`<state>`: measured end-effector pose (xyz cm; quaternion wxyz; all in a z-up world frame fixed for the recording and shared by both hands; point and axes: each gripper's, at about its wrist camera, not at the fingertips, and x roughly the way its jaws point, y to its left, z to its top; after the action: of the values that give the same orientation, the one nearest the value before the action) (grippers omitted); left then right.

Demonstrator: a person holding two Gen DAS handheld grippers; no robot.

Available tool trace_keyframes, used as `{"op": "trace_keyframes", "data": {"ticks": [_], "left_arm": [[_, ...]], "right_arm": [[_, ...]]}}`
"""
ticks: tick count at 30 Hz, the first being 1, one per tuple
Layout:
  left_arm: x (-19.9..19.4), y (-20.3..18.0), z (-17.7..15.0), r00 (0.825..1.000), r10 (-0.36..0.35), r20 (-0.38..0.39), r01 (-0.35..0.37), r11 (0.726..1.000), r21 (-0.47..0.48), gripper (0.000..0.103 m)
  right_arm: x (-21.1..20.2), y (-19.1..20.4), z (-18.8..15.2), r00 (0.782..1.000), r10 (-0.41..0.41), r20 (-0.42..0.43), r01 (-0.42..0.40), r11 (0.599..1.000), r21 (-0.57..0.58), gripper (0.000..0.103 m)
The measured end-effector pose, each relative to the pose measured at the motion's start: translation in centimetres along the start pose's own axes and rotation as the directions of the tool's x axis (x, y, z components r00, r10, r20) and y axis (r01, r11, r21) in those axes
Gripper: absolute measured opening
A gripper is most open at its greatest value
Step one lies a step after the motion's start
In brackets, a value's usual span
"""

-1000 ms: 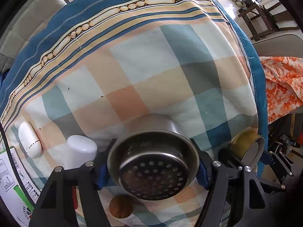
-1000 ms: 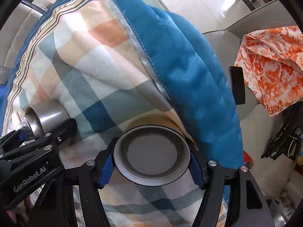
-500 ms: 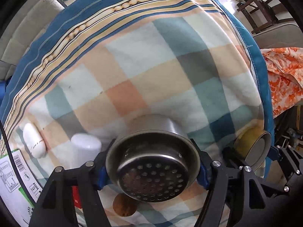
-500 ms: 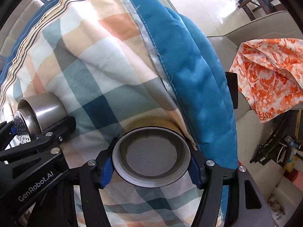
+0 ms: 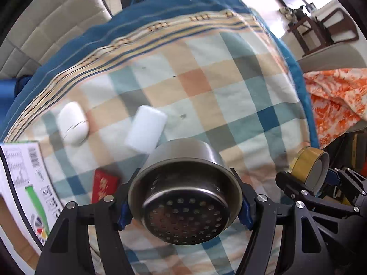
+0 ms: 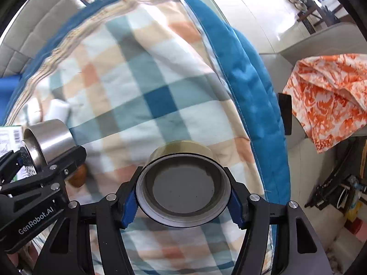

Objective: Organize rigid objects
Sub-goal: 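Carry both into the box and open both tools to release them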

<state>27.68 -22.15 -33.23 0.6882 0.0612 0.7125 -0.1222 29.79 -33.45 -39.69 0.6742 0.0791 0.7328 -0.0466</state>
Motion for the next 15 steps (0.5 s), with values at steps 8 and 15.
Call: {"op": "trace_keyframes", "data": {"ticks": [8, 15], "left_arm": [[-8.3, 6.1, -2.7, 0.99, -0.068, 0.123, 0.074, 0.996, -0.047, 0.069], [-14.6, 11.1, -5.8, 0.967, -0.079, 0.243, 0.109, 0.987, -0.114, 0.069]], "right_arm": [[-6.4, 4.3, -1.4, 0.996, 0.032, 0.081, -0.026, 0.997, -0.072, 0.066], [-11.5, 12.4, -4.3, 0.986, 0.083, 0.145, -0.057, 0.983, -0.176, 0.066]]}}
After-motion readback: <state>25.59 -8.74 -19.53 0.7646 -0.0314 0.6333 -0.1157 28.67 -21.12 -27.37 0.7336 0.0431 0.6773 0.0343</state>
